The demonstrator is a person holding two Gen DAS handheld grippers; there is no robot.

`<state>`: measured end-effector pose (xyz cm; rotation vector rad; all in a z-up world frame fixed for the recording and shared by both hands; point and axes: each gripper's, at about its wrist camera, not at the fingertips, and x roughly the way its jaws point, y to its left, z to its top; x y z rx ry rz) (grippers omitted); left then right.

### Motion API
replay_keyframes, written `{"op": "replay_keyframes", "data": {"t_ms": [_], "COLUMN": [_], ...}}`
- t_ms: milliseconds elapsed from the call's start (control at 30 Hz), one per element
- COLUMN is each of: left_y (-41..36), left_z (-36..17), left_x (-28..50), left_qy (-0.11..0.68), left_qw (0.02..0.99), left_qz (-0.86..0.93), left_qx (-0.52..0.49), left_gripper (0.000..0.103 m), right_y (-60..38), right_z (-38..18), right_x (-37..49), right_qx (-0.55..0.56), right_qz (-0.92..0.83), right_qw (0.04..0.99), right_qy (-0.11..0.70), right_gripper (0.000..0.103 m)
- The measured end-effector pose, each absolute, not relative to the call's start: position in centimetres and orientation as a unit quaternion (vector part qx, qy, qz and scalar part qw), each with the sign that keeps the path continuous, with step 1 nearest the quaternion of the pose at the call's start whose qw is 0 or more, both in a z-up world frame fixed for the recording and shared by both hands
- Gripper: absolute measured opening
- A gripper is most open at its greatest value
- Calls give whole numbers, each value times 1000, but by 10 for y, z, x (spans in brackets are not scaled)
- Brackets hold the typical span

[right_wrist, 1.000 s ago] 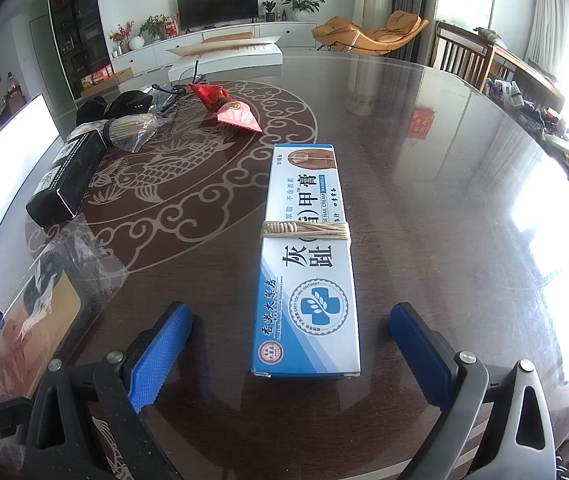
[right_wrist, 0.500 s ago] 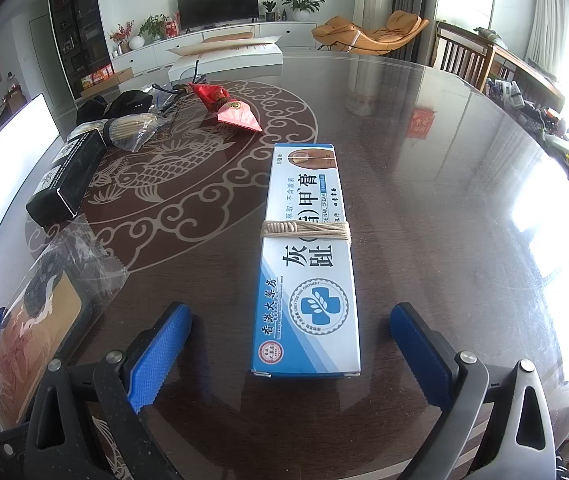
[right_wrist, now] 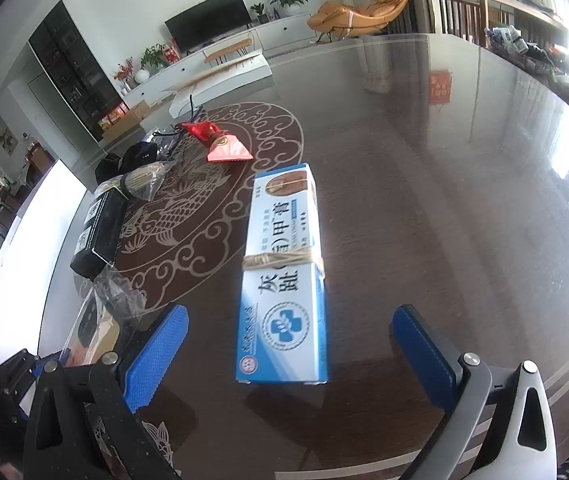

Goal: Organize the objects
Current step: 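Grasp the bagged orange phone case with the left tool and lift it, then carry the phone case to the white box with left tool while right carries ointment box there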

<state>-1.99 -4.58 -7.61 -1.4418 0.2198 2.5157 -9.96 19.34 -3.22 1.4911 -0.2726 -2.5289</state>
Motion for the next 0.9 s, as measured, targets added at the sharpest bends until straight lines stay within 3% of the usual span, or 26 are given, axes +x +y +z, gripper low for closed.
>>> {"op": "replay_keyframes", "data": {"t_ms": [200,267,333,633,767,900], "left_y": [-54,-59,-65,-139,-206,-284], "left_z": [-69,-62,-52,32,68,72], "left_x": [-5,2,10,44,61,72], "left_qy": [42,30,21,-76,-91,-79], "left_qw": [106,105,103,77,16,-86], "left_qz": [874,881,890,931,943,936], "left_qx": [-472,-461,-444,-350,-319,-331], "left_gripper": [74,74,74,74,74,74], "right_y": [145,133,134,127,45,-64], "right_z": [-38,-43,-41,25,80,115], "right_x": [-139,-143,-138,-88,-73,-61], "right_qx": [564,565,558,524,488,468], "right_qz": [-821,-820,-824,-833,-825,-792], "right_qw": [91,76,79,168,275,384], "right_qy": [13,51,50,-59,-74,-80], "right_gripper": [94,66,44,44,44,44]}}
